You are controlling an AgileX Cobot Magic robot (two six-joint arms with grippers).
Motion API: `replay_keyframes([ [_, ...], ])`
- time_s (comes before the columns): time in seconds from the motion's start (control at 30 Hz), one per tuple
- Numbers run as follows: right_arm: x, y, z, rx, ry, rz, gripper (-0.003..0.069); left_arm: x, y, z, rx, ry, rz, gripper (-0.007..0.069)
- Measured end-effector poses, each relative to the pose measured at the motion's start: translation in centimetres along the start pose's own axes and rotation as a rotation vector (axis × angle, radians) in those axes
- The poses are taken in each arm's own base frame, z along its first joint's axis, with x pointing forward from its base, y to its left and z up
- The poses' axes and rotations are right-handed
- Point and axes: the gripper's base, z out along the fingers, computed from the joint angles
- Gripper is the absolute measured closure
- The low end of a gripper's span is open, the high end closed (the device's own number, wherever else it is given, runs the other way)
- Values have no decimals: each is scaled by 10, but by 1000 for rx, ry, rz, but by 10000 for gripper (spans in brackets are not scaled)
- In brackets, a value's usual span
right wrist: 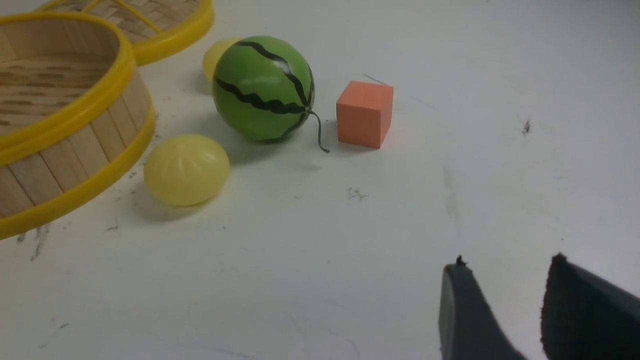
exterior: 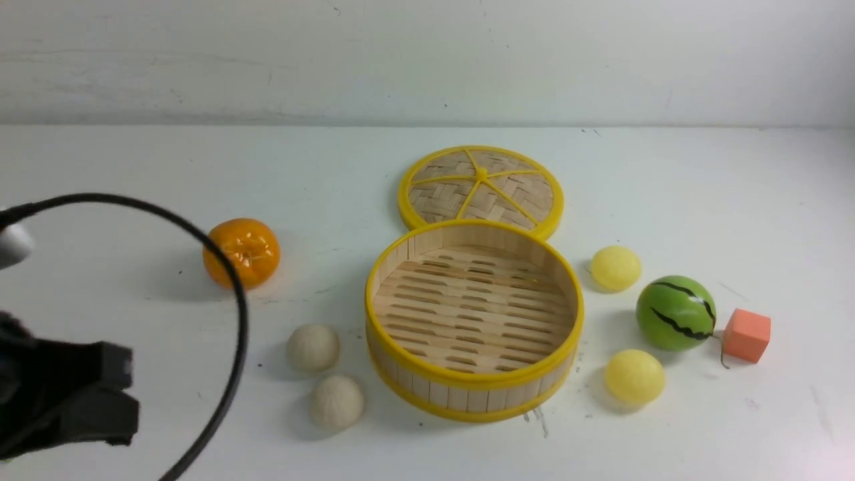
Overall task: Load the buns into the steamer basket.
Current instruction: Use the left arm to grab a steamed stuffed bun
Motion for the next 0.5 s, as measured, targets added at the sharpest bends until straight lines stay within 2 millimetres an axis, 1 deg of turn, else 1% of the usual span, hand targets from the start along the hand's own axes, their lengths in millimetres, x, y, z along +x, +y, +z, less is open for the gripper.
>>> replay_keyframes([
  [0.07, 0, 0, 0, 0, 0, 0, 420, -12, -18, 20, 10, 81, 95, 638],
  [0.1, 0, 0, 0, 0, 0, 0, 420, -16, -28, 26, 14, 99, 139, 638],
  [0.13, 0, 0, 0, 0, 0, 0, 420, -19, -46, 38, 6, 128, 216, 638],
  [0.17, 0, 0, 0, 0, 0, 0, 420, -20, -49, 40, 10, 132, 221, 638],
  [0.2, 0, 0, 0, 0, 0, 0, 420, -20, -68, 54, -12, 162, 288, 638],
  [0.23, 0, 0, 0, 0, 0, 0, 420, -22, -75, 61, -29, 169, 317, 638],
  [0.27, 0, 0, 0, 0, 0, 0, 420, -23, -88, 68, -44, 179, 359, 638],
  [0.37, 0, 0, 0, 0, 0, 0, 420, -24, -105, 95, -111, 216, 457, 638],
  [0.4, 0, 0, 0, 0, 0, 0, 420, -25, -105, 97, -116, 218, 461, 638],
  [0.43, 0, 0, 0, 0, 0, 0, 420, -28, -109, 111, -146, 231, 490, 638],
  [0.5, 0, 0, 0, 0, 0, 0, 420, -35, -109, 128, -177, 239, 506, 638],
])
